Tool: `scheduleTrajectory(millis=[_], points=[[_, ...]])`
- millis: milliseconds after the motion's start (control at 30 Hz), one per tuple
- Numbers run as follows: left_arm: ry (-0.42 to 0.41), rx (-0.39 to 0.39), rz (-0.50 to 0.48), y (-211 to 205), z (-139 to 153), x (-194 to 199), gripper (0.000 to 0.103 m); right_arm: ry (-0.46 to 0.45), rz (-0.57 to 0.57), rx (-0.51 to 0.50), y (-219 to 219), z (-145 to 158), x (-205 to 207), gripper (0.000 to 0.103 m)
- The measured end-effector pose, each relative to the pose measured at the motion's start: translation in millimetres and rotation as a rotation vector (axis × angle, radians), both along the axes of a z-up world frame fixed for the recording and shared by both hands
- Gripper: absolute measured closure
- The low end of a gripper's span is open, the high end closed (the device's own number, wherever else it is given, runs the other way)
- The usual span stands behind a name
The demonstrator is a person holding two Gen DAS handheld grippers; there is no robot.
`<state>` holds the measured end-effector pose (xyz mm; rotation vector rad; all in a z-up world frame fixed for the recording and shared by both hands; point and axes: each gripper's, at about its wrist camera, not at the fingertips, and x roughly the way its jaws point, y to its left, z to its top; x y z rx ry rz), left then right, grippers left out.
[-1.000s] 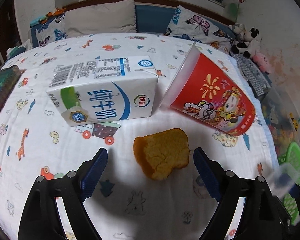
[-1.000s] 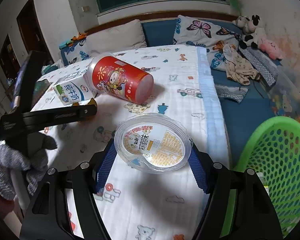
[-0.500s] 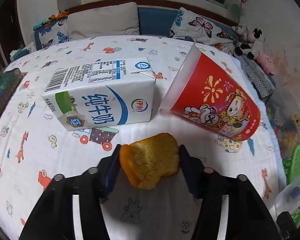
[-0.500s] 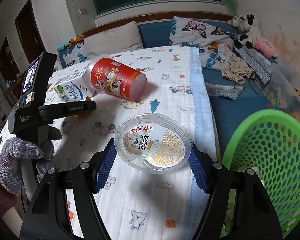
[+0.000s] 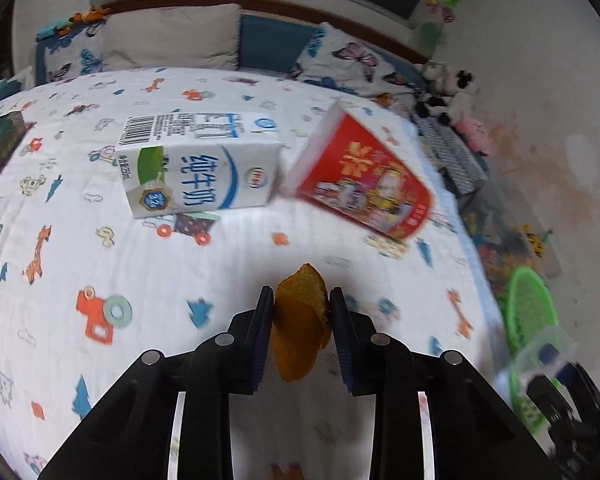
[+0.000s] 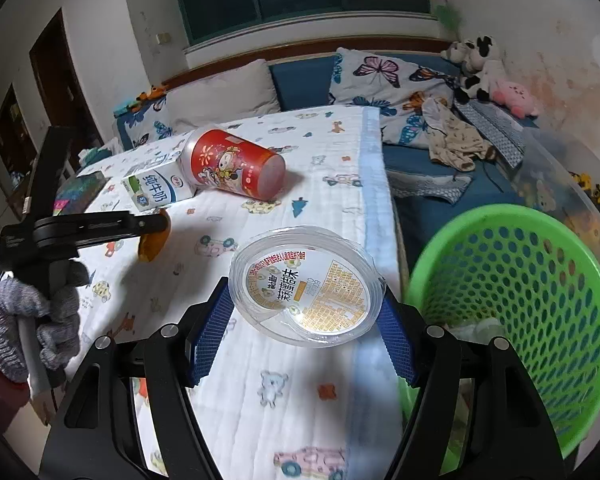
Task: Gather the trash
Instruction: 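Grasp the orange bread piece with the left gripper, then drop the small tub into the green basket while the left gripper drops the bread in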
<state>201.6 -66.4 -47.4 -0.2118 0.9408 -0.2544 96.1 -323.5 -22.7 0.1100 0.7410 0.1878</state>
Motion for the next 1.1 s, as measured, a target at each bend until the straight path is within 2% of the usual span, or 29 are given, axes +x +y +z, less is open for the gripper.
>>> scheduleTrajectory(millis=[300,600,1000,1100], points=[[-0.043,-0.047,-0.133,-30.9,29.6,-34.9,0.075,-0.010,-0.085,0.002,-36.2,4.4,-30.5,0.033],[-0.065,-0.070,-0.278,-95.3,49.9,-51.0,0.075,-0.003,-0.228,-0.015,-97.0,3.2,-56.0,0.033],[-0.077,-0.032,-0.426,-176.6,56.6,-65.1,0.075,0.040,-0.326,0.028,-146.3,-19.4,-66.9,0.032],[-0.073,-0.023,-0.451,-192.6,55.2,-66.6,0.075,0.042,-0.340,0.039,-153.5,-22.2,-70.2,0.028]])
